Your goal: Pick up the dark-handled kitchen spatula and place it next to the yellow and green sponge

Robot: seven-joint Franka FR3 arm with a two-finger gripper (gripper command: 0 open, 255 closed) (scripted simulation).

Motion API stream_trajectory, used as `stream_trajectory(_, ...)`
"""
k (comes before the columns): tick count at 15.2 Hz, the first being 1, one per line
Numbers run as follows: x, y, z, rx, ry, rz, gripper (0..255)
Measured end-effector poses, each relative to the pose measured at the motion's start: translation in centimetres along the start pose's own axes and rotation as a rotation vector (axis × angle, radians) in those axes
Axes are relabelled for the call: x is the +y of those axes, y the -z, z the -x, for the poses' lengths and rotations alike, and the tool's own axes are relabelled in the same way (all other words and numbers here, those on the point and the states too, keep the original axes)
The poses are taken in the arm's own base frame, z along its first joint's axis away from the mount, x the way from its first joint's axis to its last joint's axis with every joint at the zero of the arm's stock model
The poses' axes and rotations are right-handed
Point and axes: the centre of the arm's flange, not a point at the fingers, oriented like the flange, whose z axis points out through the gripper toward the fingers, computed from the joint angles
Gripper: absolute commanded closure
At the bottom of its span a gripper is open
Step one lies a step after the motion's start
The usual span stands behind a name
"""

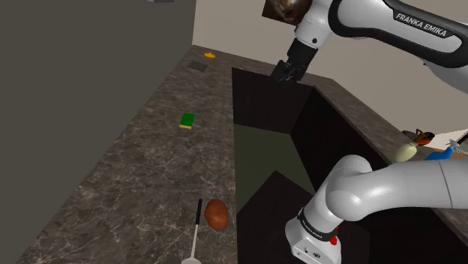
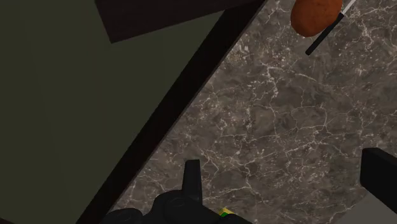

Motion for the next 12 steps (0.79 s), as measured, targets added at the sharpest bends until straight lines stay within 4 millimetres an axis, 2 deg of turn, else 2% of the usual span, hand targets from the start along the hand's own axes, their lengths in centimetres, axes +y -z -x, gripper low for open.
stream_trajectory(2, -0.5, -0.5, 0.3, -0.001, -0.007, 0.001, 0)
stream_trajectory(5, -2.2, -2.8, 1.9, -0.005, -0.05, 0.008, 0)
stream_trajectory(12, -7.2, -10.2, 4.9, -0.015, -0.169, 0.026, 0)
